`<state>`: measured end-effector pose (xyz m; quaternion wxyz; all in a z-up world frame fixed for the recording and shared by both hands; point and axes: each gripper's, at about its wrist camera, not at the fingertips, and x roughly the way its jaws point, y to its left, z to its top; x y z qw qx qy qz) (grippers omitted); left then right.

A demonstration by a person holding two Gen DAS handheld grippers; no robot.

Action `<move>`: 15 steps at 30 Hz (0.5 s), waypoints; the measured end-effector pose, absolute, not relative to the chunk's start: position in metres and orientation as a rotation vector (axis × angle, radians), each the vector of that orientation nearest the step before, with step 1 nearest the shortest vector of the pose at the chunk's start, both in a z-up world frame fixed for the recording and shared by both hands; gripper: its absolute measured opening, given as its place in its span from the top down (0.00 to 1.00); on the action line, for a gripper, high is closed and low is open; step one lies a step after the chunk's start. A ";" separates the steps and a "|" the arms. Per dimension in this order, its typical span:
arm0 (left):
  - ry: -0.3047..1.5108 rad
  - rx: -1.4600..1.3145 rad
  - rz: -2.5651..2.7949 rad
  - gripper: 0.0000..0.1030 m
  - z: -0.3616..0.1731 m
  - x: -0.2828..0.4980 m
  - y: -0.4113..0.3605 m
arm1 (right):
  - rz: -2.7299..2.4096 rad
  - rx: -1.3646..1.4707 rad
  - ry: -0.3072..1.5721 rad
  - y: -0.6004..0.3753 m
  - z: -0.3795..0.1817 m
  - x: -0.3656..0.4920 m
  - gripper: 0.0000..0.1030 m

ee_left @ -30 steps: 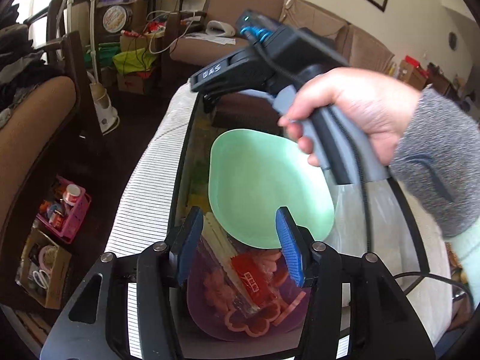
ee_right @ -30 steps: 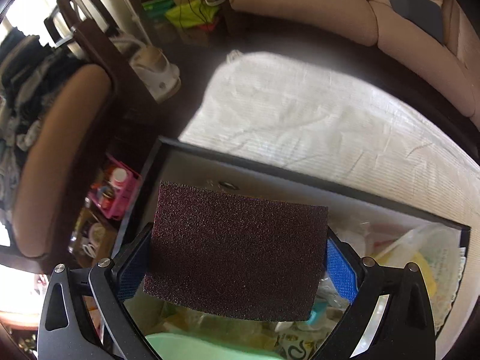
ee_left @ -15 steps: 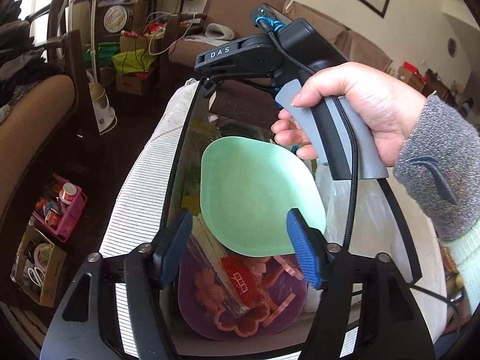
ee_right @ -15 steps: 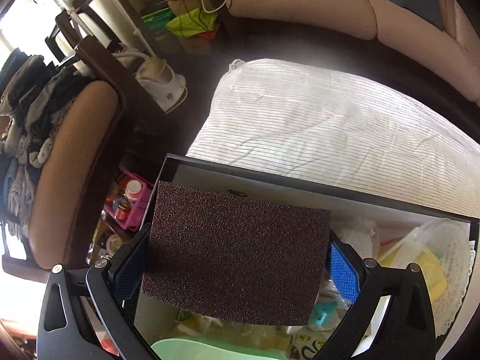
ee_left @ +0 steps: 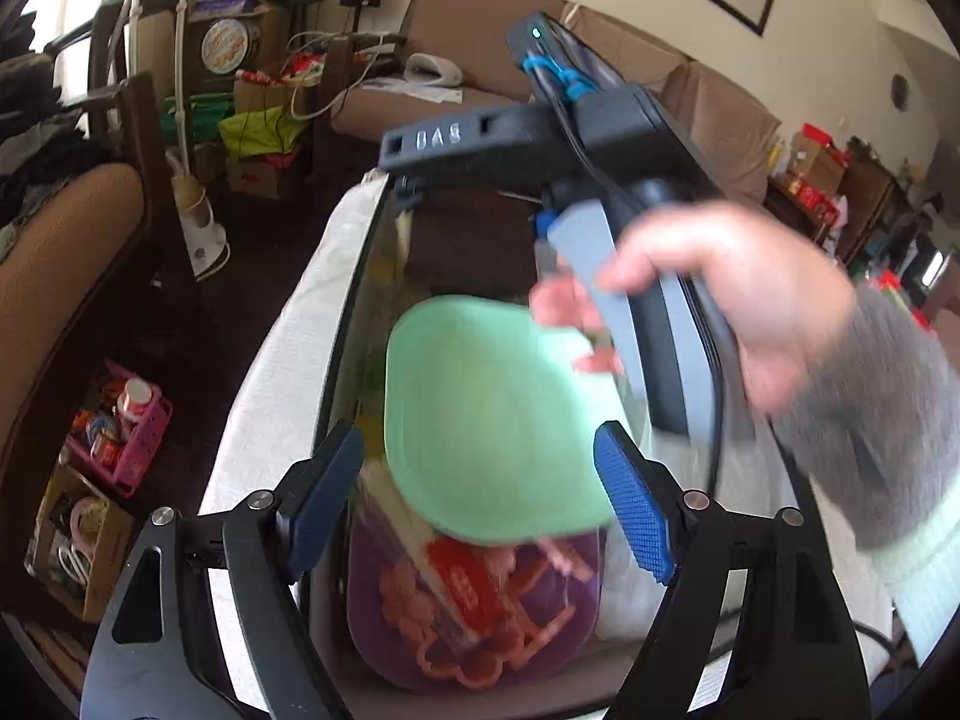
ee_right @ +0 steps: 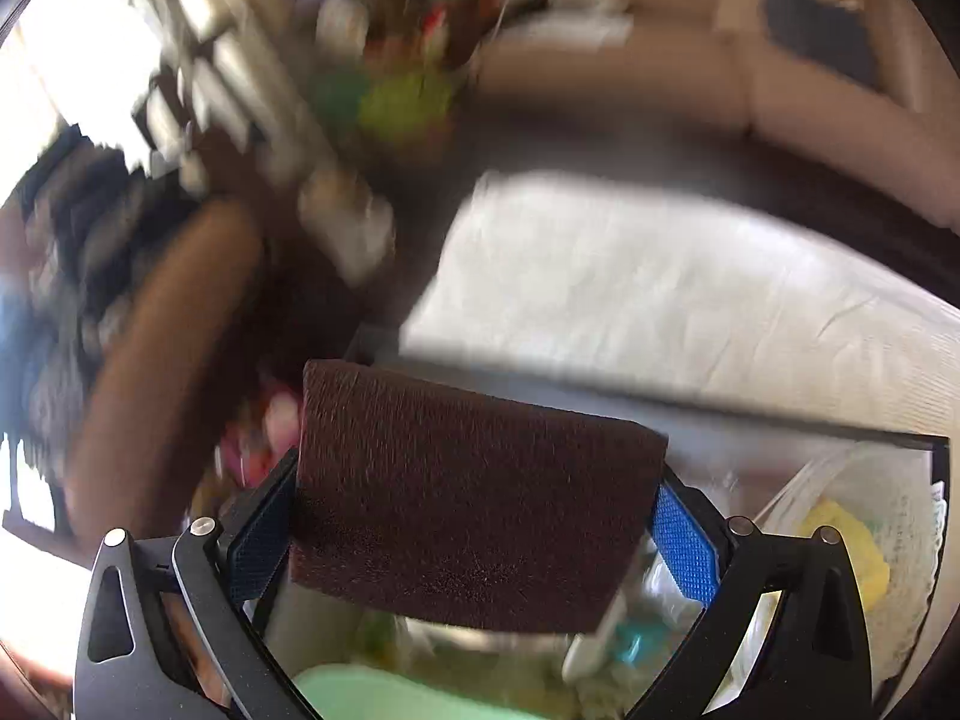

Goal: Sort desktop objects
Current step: 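Carry the red tag and brown block into the box and release them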

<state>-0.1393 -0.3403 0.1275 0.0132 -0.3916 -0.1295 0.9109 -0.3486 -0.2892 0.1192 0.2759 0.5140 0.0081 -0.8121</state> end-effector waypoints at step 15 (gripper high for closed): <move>-0.532 -1.293 2.875 0.28 0.133 -0.199 -0.351 | -2.085 1.406 -0.059 -0.238 0.188 -0.326 0.00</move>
